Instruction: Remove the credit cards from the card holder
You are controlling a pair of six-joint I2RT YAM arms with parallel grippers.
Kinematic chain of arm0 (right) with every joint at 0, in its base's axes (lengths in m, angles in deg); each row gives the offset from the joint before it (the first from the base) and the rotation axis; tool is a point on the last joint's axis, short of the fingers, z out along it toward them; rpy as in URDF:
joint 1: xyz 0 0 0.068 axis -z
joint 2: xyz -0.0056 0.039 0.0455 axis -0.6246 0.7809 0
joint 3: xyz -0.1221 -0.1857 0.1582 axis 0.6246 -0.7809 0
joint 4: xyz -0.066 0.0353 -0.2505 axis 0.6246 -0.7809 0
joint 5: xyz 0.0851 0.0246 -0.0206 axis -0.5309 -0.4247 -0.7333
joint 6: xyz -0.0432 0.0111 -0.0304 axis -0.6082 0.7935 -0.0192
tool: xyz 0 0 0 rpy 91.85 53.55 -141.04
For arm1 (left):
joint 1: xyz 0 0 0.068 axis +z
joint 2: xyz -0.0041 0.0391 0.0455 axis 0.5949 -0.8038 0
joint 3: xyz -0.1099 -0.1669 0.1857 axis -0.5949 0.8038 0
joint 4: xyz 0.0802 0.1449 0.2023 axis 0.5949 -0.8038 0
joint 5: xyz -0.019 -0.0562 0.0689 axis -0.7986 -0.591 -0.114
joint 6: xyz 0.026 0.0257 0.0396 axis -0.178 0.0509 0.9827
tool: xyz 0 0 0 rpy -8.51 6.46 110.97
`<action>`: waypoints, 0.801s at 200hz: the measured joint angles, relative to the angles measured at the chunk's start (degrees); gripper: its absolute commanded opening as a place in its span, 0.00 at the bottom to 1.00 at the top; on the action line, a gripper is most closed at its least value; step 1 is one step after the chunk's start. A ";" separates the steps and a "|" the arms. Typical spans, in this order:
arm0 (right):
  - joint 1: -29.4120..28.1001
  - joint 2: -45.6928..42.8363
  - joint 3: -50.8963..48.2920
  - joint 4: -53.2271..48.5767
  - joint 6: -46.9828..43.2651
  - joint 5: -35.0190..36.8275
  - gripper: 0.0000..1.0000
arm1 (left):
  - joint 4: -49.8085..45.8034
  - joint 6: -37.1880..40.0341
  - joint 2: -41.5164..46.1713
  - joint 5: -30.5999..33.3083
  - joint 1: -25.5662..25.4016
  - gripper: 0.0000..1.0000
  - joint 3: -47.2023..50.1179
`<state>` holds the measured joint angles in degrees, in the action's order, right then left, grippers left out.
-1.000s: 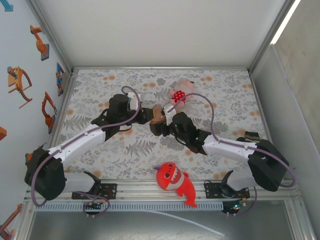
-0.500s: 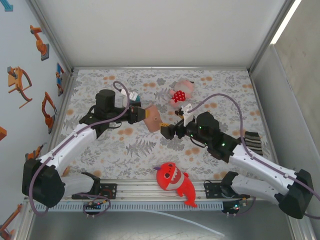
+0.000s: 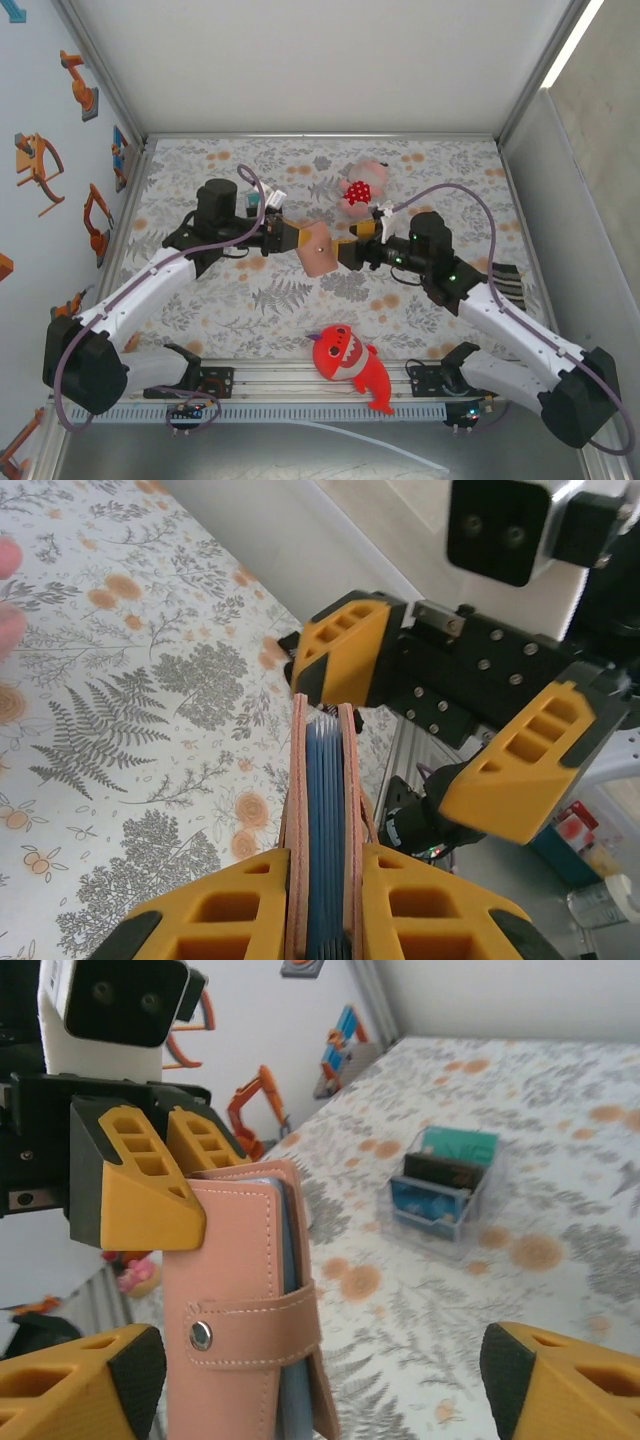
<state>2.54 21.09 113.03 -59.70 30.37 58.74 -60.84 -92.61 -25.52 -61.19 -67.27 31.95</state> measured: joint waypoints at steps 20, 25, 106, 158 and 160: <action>0.00 3.10 0.26 0.70 0.59 -3.50 0.73 | 0.20 0.00 -0.50 -0.20 -0.52 0.00 -0.20; 0.00 3.85 0.42 0.92 0.74 -4.33 0.72 | 0.24 0.00 -0.66 -0.22 -0.70 0.00 -0.22; 0.00 8.33 1.05 8.39 4.24 -11.69 0.44 | 2.29 -1.07 -1.33 0.20 -1.46 0.00 -0.35; 0.76 8.48 1.09 9.66 6.69 -10.69 0.18 | 4.44 -2.60 -2.10 0.26 -1.25 0.15 -0.37; 0.76 8.41 1.09 9.75 6.71 -10.56 0.18 | 4.52 -2.64 -2.10 0.24 -1.22 0.17 -0.37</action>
<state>3.30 29.50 114.13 -49.96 37.08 48.18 -56.31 -95.25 -27.62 -60.95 -68.49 31.58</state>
